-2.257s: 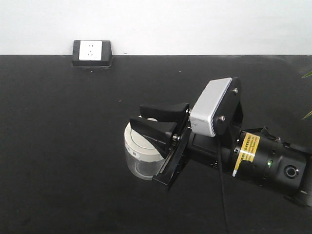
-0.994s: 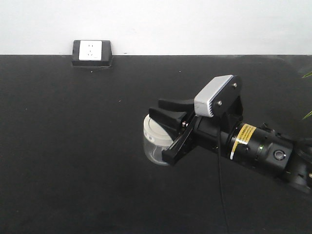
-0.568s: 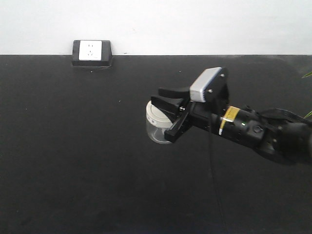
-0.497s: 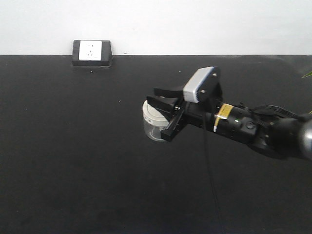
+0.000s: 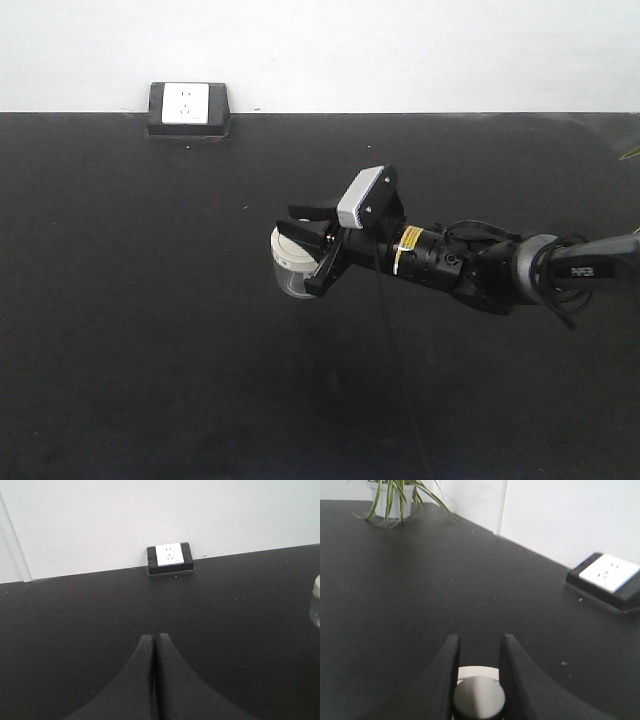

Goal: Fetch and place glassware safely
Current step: 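Lower the jar with the right gripper onto the black bench top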

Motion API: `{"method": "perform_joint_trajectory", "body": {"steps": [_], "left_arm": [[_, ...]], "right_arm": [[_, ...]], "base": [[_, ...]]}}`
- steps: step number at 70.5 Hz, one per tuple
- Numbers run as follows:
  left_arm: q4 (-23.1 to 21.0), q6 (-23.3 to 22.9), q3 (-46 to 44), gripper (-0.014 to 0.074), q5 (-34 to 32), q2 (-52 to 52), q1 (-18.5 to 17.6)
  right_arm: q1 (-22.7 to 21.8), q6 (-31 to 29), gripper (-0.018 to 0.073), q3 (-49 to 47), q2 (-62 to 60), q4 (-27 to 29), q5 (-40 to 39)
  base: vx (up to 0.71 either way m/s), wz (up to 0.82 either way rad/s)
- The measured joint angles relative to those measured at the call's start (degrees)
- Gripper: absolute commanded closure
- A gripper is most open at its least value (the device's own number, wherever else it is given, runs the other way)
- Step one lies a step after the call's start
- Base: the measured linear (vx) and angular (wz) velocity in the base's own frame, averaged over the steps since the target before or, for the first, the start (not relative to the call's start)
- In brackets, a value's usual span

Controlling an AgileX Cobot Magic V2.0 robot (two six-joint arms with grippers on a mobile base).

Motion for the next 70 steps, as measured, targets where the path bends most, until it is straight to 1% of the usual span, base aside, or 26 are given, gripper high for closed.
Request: {"method": "perform_joint_trajectory", "body": {"steps": [19,31,46,52,54,55,64,70], "left_arm": [[0.00,0.00,0.00,0.0603,0.00,0.00,0.00],[0.00,0.00,0.00,0.0603,0.00,0.00,0.00],[0.00,0.00,0.00,0.0603,0.00,0.00,0.00],[0.00,0.00,0.00,0.0603,0.00,0.00,0.00],[0.00,0.00,0.00,0.0603,0.00,0.00,0.00],[0.00,0.00,0.00,0.0603,0.00,0.00,0.00],[0.00,0.00,0.00,0.0603,0.00,0.00,0.00],[0.00,0.00,0.00,0.0603,0.00,0.00,0.00]], "right_arm": [[0.00,-2.79,0.0560,-0.24,4.00,0.39,-0.70],[0.00,-3.99,0.0560,-0.53,5.17,2.28,-2.40],[0.00,-4.12,0.0558,-0.53,5.64,3.38,-3.03],[0.00,-4.17,0.0544,-0.53,5.64,3.51,-3.03],[0.00,-4.17,0.0531,-0.53,5.64,3.55,-3.03],[0.00,-4.17,0.0500,-0.53,5.64,3.55,-3.03],[0.00,-4.17,0.0398,-0.53,5.64,3.55,-3.03],[0.00,-4.17,0.0280,-0.53,5.64,3.55,-3.03]], "base": [[0.00,0.00],[0.00,0.00],[0.00,0.00],[0.00,0.00],[0.00,0.00],[0.00,0.00],[0.00,0.00],[0.00,0.00]]}}
